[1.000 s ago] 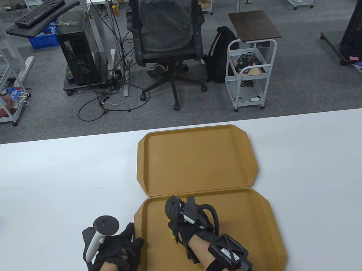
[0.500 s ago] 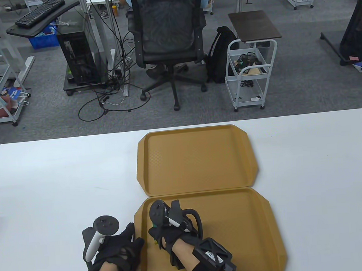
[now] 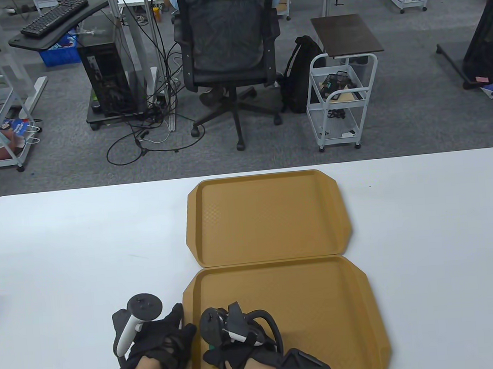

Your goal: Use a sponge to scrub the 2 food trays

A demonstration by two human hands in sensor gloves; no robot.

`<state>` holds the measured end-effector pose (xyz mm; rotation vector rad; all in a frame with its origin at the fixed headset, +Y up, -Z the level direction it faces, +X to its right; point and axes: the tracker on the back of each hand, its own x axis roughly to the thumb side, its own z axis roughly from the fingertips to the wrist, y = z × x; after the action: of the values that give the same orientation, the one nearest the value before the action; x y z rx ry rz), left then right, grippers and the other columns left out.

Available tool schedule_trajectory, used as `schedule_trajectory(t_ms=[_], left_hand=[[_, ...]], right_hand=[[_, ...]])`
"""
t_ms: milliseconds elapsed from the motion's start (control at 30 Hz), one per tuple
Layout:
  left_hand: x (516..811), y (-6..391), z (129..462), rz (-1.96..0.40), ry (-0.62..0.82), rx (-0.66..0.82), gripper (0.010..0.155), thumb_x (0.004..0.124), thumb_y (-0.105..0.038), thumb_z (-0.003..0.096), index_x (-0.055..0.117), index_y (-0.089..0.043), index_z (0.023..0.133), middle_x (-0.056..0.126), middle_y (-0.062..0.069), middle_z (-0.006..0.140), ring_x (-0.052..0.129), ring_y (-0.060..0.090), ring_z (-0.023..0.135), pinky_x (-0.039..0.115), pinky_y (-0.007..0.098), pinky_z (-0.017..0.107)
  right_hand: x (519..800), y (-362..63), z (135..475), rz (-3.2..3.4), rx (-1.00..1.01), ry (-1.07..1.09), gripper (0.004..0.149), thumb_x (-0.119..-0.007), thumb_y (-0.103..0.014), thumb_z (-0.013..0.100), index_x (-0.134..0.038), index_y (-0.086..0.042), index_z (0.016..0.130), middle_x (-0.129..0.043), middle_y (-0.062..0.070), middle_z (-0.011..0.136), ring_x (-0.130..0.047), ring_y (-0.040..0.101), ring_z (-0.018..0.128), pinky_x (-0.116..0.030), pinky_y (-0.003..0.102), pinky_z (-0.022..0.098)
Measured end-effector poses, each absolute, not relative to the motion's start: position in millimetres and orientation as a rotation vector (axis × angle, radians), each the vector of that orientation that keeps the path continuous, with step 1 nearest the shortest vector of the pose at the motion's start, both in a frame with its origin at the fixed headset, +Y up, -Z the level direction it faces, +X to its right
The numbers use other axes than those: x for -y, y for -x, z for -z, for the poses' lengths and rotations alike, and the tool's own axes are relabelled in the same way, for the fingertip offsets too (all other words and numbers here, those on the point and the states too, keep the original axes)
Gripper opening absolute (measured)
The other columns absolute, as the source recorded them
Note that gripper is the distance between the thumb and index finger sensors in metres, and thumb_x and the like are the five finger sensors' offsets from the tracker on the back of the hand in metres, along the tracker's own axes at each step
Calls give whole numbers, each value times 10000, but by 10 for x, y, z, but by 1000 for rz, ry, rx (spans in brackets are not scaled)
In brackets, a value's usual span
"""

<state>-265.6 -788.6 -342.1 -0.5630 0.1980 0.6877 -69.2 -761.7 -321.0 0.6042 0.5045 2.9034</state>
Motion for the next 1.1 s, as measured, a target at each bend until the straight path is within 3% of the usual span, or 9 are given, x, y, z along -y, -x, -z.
schedule_trajectory(t_ms=[267, 700, 933, 1100], left_hand=[[7886, 2656, 3419, -687, 563, -198, 747, 774, -507, 450, 447, -334, 1098, 988, -34, 613, 1100, 176, 289, 954, 355, 278], [7886, 2659, 3422, -685, 560, -202, 745, 776, -508, 448, 453, -334, 1097, 989, -32, 611, 1100, 177, 288, 954, 355, 277], [7884, 2659, 3420, -685, 559, -208, 746, 777, -508, 448, 455, -335, 1098, 990, -32, 611, 1098, 190, 287, 953, 358, 277], [7883, 2659, 3419, -682, 555, -210, 745, 776, -510, 447, 457, -336, 1098, 990, -34, 611, 1098, 187, 288, 953, 357, 278]], right_hand=[[7584, 182, 3228, -2948, -532, -505, 796, -877, -519, 427, -531, -215, 1076, -473, 125, 1127, -805, 365, 749, -759, 523, 574], [7555, -1103, 3198, -3004, -539, -175, 783, -885, -483, 435, -524, -219, 1077, -460, 116, 1136, -799, 391, 789, -751, 538, 590], [7558, -1570, 3175, -2999, -494, -6, 766, -896, -455, 440, -535, -223, 1074, -463, 117, 1138, -801, 405, 806, -750, 543, 597], [7528, -1644, 3133, -3053, -453, 26, 732, -908, -419, 445, -570, -227, 1066, -487, 117, 1135, -812, 409, 819, -768, 472, 582]])
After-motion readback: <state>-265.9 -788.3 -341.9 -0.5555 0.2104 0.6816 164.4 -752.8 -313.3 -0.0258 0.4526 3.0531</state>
